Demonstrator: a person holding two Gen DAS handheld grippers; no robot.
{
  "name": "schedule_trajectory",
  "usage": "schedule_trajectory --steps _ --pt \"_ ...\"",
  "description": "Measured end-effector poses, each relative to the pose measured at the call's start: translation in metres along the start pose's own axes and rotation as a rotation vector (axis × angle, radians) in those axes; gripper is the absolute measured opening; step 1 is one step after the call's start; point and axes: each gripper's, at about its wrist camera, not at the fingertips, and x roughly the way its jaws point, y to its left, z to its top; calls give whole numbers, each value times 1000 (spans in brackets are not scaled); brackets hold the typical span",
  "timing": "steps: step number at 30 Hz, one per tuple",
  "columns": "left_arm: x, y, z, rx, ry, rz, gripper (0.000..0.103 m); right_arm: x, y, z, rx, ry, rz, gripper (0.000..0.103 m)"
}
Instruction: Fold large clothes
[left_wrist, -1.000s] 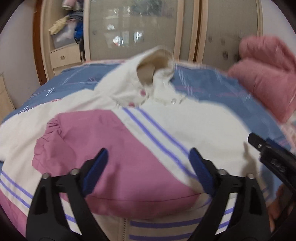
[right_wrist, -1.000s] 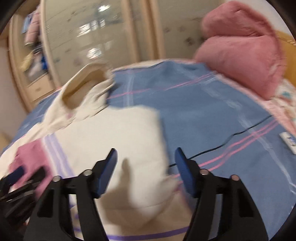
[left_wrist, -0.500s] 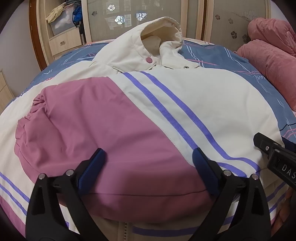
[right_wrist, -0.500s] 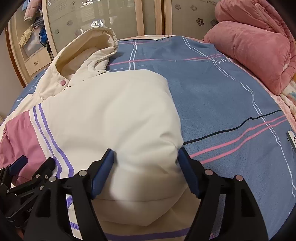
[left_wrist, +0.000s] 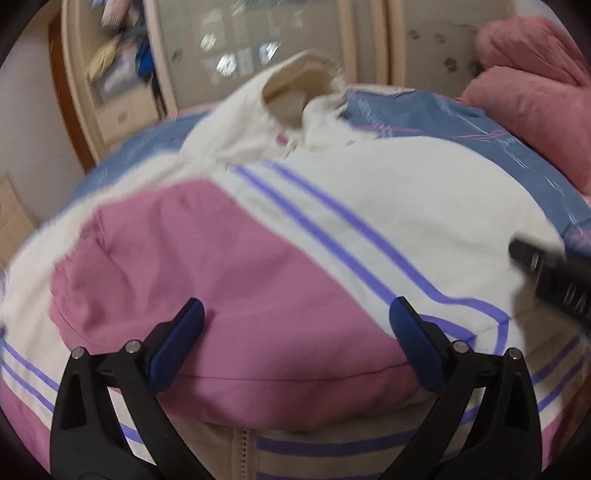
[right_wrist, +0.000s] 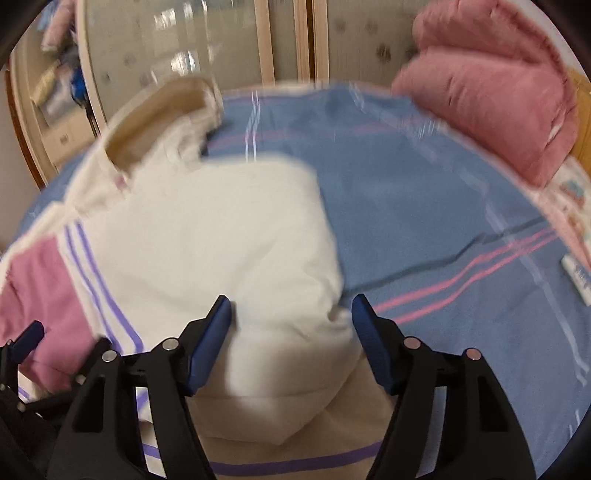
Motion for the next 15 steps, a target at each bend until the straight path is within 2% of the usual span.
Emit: schedule_trajectory --steps 4,8,9,12,15 --pt "2 8 0 -46 14 -23 101 5 -1 1 3 17 -5 71" --pt "-26 16 0 -91 -116 -21 101 0 -3 0 17 6 2 71" --pt "-29 18 1 -102 -124 -17 101 -5 -3 0 33 -3 8 71" --pt "-25 24 6 -117 -66 -4 101 -22 -3 1 39 -45 -2 70" --pt "-11 32 1 -148 11 -16 101 -27 2 -3 17 -32 -11 70"
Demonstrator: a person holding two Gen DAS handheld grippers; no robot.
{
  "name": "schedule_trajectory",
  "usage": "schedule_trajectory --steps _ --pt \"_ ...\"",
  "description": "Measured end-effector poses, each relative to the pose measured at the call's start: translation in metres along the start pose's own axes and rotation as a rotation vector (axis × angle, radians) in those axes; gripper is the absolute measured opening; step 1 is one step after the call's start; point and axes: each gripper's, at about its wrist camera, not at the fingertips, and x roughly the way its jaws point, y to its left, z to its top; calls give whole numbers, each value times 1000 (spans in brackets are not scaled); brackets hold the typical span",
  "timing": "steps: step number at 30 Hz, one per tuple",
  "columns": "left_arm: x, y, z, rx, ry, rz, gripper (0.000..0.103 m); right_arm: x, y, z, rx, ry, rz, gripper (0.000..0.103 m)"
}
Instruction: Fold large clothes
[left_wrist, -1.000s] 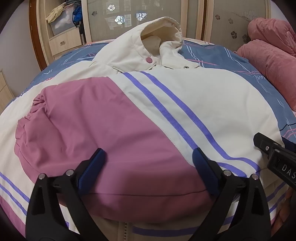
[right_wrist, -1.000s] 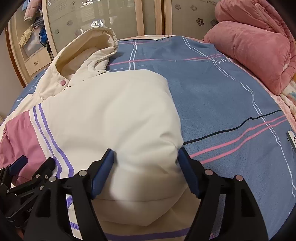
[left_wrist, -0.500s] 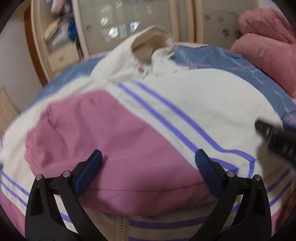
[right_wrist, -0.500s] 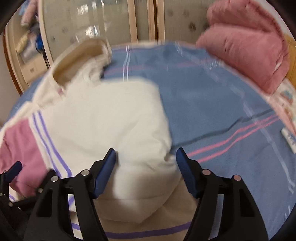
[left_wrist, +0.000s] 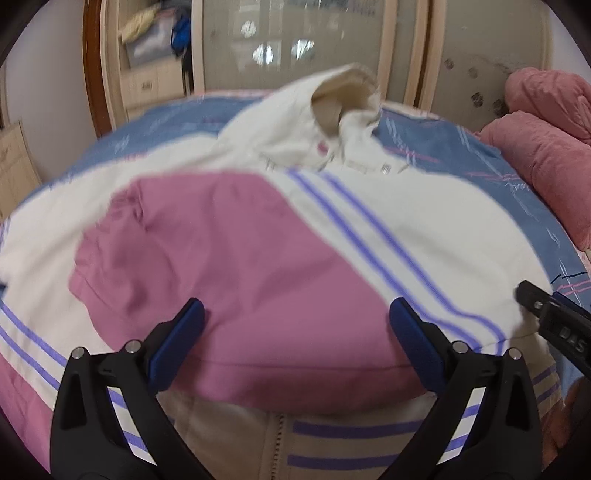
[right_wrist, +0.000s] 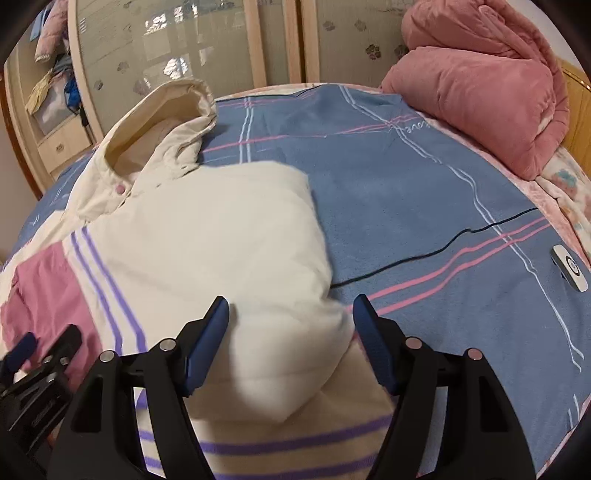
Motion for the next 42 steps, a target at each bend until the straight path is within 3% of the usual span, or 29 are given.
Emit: schedule_trajectory --steps 6,15,22,24,26,32,42 --pt "11 -14 -11 76 19 93 101 23 6 -6 -31 68 -21 75" --pt "9 -12 -14 72 8 91 101 22 2 -4 -20 68 -4 76" --pt "10 -14 -14 74 4 94 101 -3 0 2 4 -90 -16 76" --pt "10 -14 -14 74 4 95 101 5 2 2 -19 -52 -43 76" --pt "10 -14 -14 75 5 96 101 30 -2 -2 1 62 2 76" --pt "0 -15 -16 71 -39 99 101 36 -10 1 36 89 27 81" --pt "3 -17 -17 79 -26 108 101 12 -2 5 31 -33 29 81"
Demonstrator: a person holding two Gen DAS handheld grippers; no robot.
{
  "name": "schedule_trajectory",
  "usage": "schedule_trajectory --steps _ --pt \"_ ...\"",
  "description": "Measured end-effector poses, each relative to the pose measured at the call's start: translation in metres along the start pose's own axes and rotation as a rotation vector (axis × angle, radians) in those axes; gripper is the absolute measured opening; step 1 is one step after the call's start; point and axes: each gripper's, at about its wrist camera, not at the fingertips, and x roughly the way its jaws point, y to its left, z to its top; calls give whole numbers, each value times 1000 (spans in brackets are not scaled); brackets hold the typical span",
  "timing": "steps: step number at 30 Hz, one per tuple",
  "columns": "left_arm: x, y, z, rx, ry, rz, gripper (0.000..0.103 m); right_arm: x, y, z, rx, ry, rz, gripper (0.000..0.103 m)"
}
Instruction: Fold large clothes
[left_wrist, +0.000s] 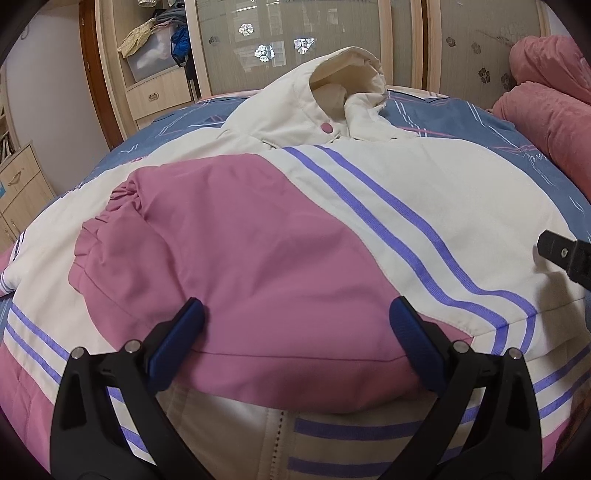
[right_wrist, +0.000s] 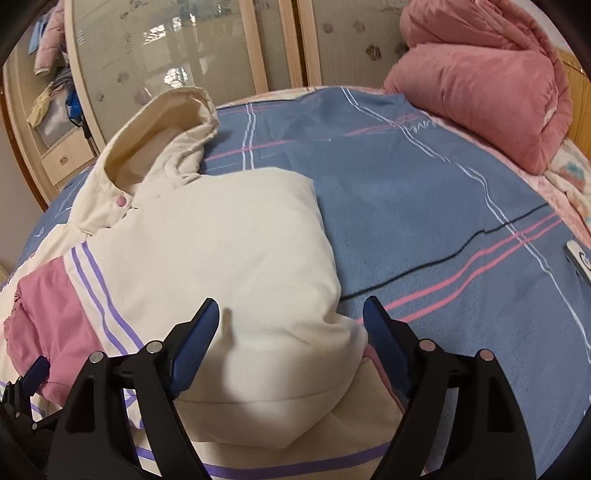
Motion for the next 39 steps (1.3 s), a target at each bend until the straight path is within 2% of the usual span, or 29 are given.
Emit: schedule_trajectory --steps 3,6,11,13,14,16,19,22,25,28,30,32,33,34,35,36,39 --pt "2 0 1 -1 4 -3 101 19 3 -5 -29 94 -24 81" --pt "-1 1 4 -4 -7 -6 101 23 1 -4 -27 104 -23 82" --pt "-32 -4 13 3 -149 -49 101 23 2 -5 -38 103 -28 83" --pt "-25 -16 17 66 -109 -48 101 23 2 -5 -43 102 -31 83" --pt "-15 -25 17 112 -65 -38 101 23 2 -5 -43 102 -30 83" --pt "5 -33 14 144 14 -17 101 23 2 -6 -41 102 -27 84" --pt "18 -24 15 80 68 -72 101 25 2 -5 -47 113 -17 89" --pt "5 -9 22 40 57 -82 101 28 2 -5 -51 123 3 99" --pt "-30 21 26 62 -52 -8 101 30 -1 -7 -25 129 15 102" --pt "-61 81 22 72 -120 149 101 29 -1 -8 -24 120 18 102" --pt "-71 133 20 13 -132 257 101 28 -1 -10 -22 109 19 102" --pt "-76 194 15 -121 -96 331 101 28 -2 -11 -19 100 24 102" --pt "-75 239 9 -254 -57 359 101 27 -4 -12 -17 97 27 102" --pt "-75 272 2 -362 -33 364 101 28 -4 -12 -13 97 29 102" --pt "-72 315 -10 -510 -16 333 101 28 -5 -12 -11 96 31 102" --pt "-69 343 -20 -603 -10 289 101 29 -5 -13 -11 95 31 102" --pt "-50 402 -39 -743 54 215 101 30 -4 -13 -13 92 26 102"
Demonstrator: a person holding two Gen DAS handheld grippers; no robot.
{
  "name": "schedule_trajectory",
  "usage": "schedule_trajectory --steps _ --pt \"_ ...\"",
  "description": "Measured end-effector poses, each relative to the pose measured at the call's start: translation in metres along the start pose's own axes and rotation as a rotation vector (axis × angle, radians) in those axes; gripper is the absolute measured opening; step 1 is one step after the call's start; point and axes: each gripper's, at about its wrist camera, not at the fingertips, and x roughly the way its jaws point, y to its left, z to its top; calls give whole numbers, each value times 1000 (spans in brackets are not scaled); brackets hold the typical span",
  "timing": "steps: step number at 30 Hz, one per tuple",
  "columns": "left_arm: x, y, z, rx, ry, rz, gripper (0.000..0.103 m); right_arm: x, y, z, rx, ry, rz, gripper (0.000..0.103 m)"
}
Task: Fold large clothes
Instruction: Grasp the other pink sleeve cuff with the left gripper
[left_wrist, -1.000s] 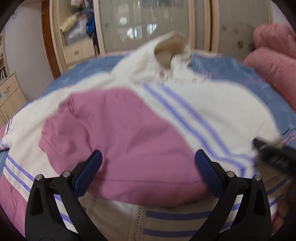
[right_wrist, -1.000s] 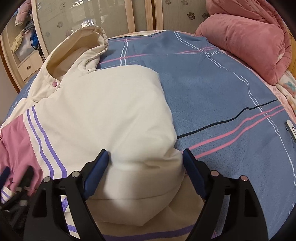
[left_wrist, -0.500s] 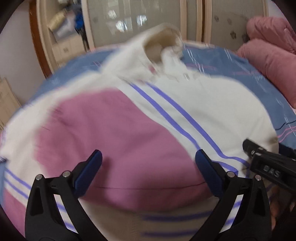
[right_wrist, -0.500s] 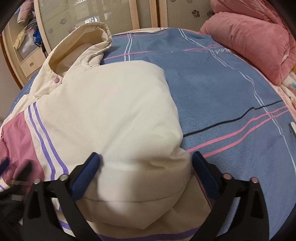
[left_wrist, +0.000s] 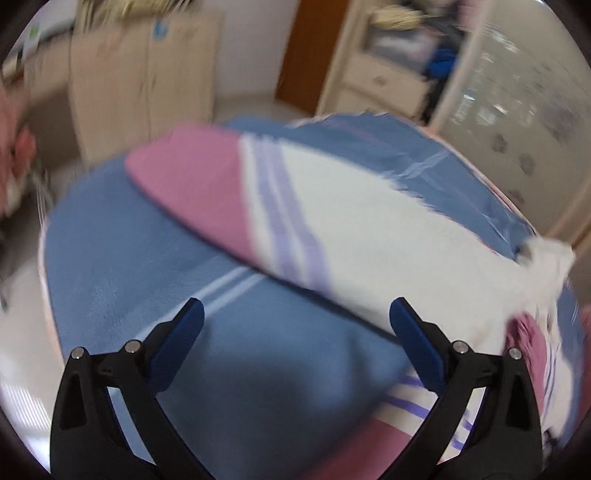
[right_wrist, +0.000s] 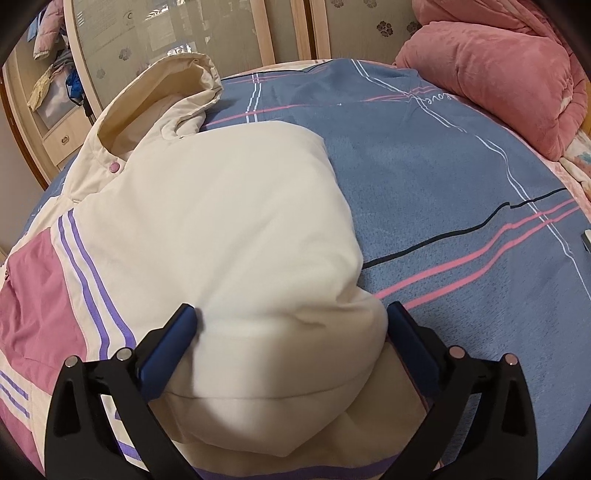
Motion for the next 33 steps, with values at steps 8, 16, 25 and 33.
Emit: schedule_trajectory --steps 8,16,25,33 --pt "75 46 51 -270 -17 -147 100 4 -2 1 7 9 11 102" --pt "31 -40 79 -171 -137 -342 16 6 0 2 6 14 6 102" --pt "-94 -290 -46 598 53 -885 29 4 -2 1 16 10 21 102" --pt "-93 -340 -124 785 128 -794 69 3 -19 4 118 25 83 102"
